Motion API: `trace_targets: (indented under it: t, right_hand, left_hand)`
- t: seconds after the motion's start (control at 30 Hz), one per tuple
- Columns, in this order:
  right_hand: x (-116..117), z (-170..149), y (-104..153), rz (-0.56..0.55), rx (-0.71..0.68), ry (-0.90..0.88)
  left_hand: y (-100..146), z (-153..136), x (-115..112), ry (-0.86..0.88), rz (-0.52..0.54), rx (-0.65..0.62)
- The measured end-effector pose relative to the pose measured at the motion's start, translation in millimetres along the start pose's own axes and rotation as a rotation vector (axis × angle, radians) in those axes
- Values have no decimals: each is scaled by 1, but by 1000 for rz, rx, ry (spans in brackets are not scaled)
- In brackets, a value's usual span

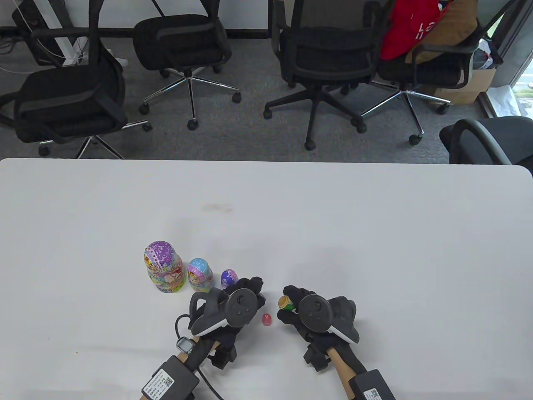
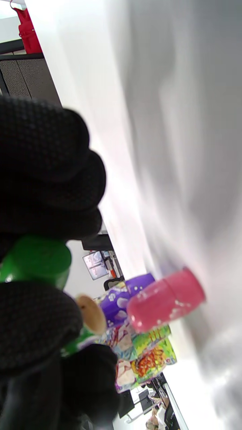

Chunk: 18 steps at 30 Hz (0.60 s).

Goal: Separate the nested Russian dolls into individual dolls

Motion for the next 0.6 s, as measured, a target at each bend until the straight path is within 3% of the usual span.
trace_targets:
  t: [0.23, 0.6]
  right_hand:
    - [3, 10, -1, 4, -32, -6]
    - [4, 15, -2, 6, -52, -12]
  left_hand:
    - [1, 2, 3, 148, 39, -18]
    - [1, 5, -2, 230, 68, -38]
Point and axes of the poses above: the tracker on the back of each hand, its own z axis roughly to the thumb side, its own y axis roughly from the fingertips to the wrist, x = y × z, the point moved 5 cm from there along -y, roughly from the wrist to the fingertips, and after that the axes turned 12 degrees about -x, right-handed, at the moved point
